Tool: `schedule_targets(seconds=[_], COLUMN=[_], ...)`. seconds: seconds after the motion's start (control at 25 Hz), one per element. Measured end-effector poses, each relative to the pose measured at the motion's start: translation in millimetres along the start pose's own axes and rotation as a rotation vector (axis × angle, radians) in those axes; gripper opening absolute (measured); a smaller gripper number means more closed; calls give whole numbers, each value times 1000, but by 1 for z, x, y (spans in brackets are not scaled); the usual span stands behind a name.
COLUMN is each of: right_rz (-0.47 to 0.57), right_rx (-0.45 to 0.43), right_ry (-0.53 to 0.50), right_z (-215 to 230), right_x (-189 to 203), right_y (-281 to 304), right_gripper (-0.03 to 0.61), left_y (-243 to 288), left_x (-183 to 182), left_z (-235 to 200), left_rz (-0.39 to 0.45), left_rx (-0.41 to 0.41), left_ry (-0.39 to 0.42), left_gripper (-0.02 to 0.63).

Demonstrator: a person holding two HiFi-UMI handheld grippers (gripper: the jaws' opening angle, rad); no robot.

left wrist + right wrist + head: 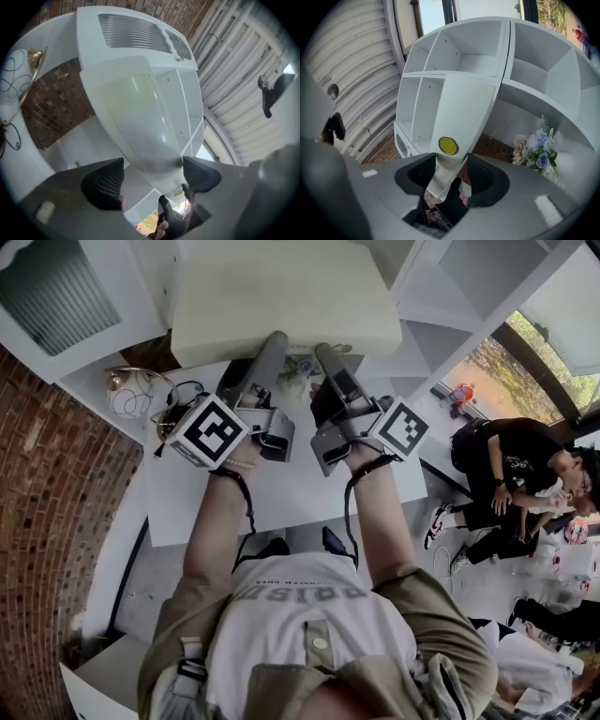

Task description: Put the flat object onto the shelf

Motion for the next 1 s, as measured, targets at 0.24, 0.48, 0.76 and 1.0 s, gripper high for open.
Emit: schedule_targets(seconds=[0.24,0.48,0.76,1.0], right_rz=[24,27,57,59], right_rx=[-1,4,5,6], right_ry=[3,4,-8,-11], right_z=[2,5,8,13], right_x=[-2,-2,-9,-10], right_y=[3,13,28,37], right_gripper=[206,206,206,204], left_y=[5,12,12,18], left_x=[-4,-11,-12,-17], left_z=[0,-3,-17,-26], left_rz=[-19,-11,-13,-14], left_rx=[15,4,-20,-26], left_ry=[11,10,-13,-13], left_gripper=[413,413,413,413])
Point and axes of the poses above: the fingertips, and each gripper's own axes: y forward along the fingers, z to its right, x out of its underside, the point moved 7 cm from there along -y, backward along the fingers, and after that the axes turned 12 degrees about -y, right-handed, at the moved point
